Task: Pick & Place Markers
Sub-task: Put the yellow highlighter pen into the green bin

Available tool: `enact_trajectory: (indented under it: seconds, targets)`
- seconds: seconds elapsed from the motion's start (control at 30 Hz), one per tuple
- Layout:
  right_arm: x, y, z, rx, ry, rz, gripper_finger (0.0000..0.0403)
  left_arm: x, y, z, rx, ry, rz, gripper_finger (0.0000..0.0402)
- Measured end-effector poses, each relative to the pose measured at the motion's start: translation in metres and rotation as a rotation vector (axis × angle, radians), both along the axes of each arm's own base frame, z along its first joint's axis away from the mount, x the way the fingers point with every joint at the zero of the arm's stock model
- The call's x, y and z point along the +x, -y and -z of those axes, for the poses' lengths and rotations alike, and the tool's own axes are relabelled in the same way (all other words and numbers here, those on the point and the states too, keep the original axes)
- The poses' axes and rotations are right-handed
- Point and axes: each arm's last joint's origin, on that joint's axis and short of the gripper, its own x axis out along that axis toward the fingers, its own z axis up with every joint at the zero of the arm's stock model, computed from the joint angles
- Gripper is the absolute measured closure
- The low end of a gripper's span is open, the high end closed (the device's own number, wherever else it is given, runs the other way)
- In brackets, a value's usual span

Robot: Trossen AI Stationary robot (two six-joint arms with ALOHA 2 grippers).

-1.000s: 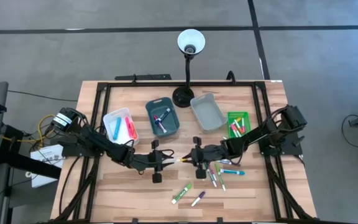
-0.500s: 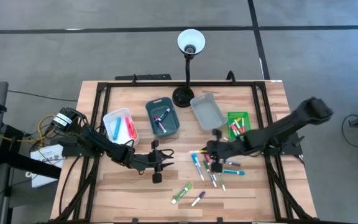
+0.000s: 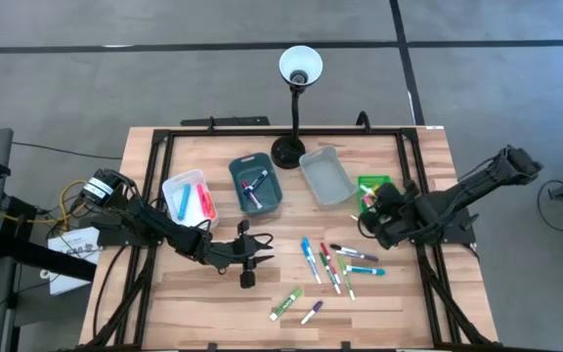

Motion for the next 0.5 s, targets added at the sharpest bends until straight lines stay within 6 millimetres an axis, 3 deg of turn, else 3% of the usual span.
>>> enact_trajectory:
  seconds: [0.5]
  targets:
    - [-0.004, 0.016, 0.036, 0.232, -0.09, 0.251, 0.0346, 0.0, 0.0, 0.0, 0.0, 0.0, 0.0, 0.0298]
